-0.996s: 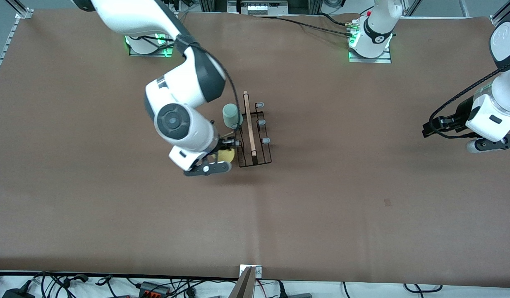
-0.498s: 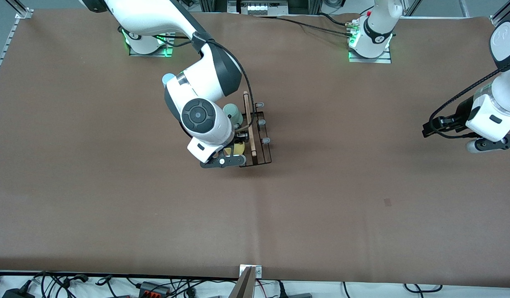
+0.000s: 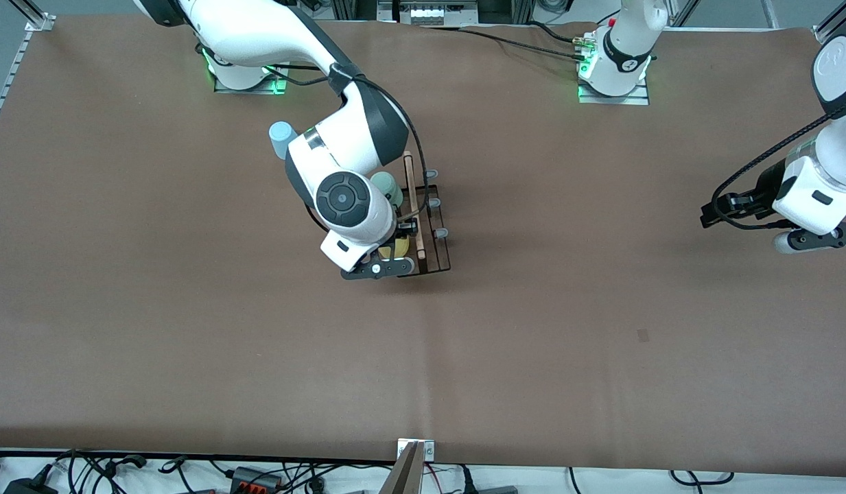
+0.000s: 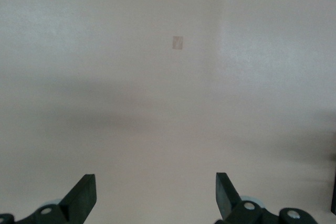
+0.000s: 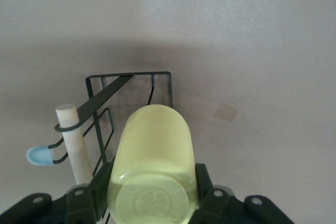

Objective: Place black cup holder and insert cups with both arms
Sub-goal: 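Carry the yellow cup to the rack and hang it on a peg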

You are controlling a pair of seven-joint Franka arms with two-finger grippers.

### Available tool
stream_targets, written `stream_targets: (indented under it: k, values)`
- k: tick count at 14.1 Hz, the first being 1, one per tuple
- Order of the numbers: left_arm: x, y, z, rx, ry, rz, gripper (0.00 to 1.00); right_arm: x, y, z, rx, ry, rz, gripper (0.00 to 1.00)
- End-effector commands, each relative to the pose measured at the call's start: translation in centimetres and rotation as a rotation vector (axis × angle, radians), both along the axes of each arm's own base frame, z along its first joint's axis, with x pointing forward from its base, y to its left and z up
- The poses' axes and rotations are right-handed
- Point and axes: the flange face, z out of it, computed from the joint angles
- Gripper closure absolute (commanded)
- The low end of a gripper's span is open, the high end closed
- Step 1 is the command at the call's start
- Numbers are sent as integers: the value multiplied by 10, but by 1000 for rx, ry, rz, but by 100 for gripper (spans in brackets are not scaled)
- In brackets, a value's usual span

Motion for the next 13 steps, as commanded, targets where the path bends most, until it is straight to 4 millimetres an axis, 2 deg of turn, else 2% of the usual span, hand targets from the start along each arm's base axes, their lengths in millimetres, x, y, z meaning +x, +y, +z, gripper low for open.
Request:
stream_targets:
  k: [1, 3, 4, 5, 7, 10, 11, 12, 13]
  values:
    - [-5, 1, 8, 13, -15, 2, 0, -1, 4, -10, 1, 10, -12, 69]
    - [-5, 1, 9, 12, -18, 2, 0, -3, 9, -14, 5, 2, -7, 67]
    - [-5, 2, 9, 12, -23, 4, 0, -3, 11, -17, 5, 1, -6, 43]
    - [-5, 2, 9, 12, -23, 5, 0, -4, 11, -16, 3, -1, -5, 0]
    - [-4, 2, 8, 12, -23, 4, 0, -2, 9, -9, 10, -7, -11, 0]
    - [-4, 4, 8, 12, -24, 7, 0, 8, -6, 21, 13, -43, -26, 0]
    - [-4, 6, 8, 12, -23, 5, 0, 14, -19, 43, 20, -69, -39, 0]
    - [-4, 6, 8, 12, -23, 4, 0, 26, -44, 61, 13, -79, -59, 0]
    - [-4, 6, 8, 12, -23, 2, 0, 36, -68, 70, 5, -68, -89, 0]
